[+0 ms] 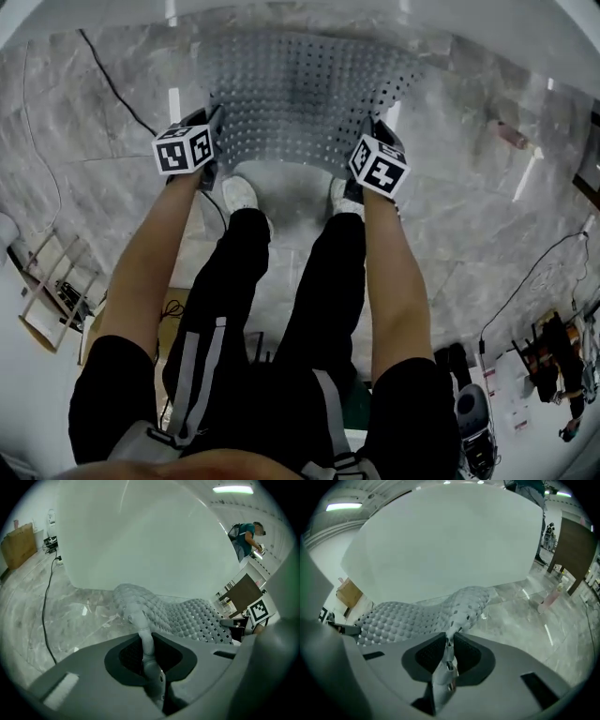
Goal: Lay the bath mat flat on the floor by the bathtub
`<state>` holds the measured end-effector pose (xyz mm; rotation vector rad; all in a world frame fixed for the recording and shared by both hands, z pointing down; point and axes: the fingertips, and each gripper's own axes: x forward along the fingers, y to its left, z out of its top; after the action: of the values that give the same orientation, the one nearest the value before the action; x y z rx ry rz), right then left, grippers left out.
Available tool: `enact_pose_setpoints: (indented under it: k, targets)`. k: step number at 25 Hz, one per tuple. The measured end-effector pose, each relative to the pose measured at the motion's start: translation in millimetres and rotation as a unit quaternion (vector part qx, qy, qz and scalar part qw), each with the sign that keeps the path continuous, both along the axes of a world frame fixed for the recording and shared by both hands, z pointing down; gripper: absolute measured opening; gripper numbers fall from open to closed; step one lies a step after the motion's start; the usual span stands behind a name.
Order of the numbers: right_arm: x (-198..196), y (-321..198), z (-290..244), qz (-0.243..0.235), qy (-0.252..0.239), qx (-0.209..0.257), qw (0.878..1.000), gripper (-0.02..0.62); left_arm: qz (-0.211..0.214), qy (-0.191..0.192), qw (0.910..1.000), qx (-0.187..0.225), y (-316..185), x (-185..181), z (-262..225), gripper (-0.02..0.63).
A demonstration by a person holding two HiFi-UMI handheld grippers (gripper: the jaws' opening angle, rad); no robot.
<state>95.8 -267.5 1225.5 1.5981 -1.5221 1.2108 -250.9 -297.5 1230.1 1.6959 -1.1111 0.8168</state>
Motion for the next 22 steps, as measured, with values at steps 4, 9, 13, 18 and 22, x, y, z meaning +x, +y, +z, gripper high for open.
enact_pose_setpoints:
  k: [4,9,13,18,22]
  targets:
    - [11,-12,72,-0.019,0.013,-0.018,1.0,0.057,0.012,-0.014,0.9998,0.002,-13,-7,72,0.048]
    - [20,-16,134,-0.045,0.037,-0.027,0.998,0.067,0.009,-0.076,0.9968,-0.023,-11,-32,141,0.072]
    - [36,2,159,-0.071,0.07,-0.053,0.994,0.098,-0.01,-0.093,0.9946,-0.046,0,-43,172,0.091]
    - [57,12,146,-0.065,0.09,-0.051,0.993,0.216,0.005,-0.125,0.9904,-0.057,10,-55,159,0.244]
    - [41,12,76,-0.032,0.038,-0.022,0.999,0.21,0.044,-0.115,0.9922,-0.02,23,-26,89,0.241]
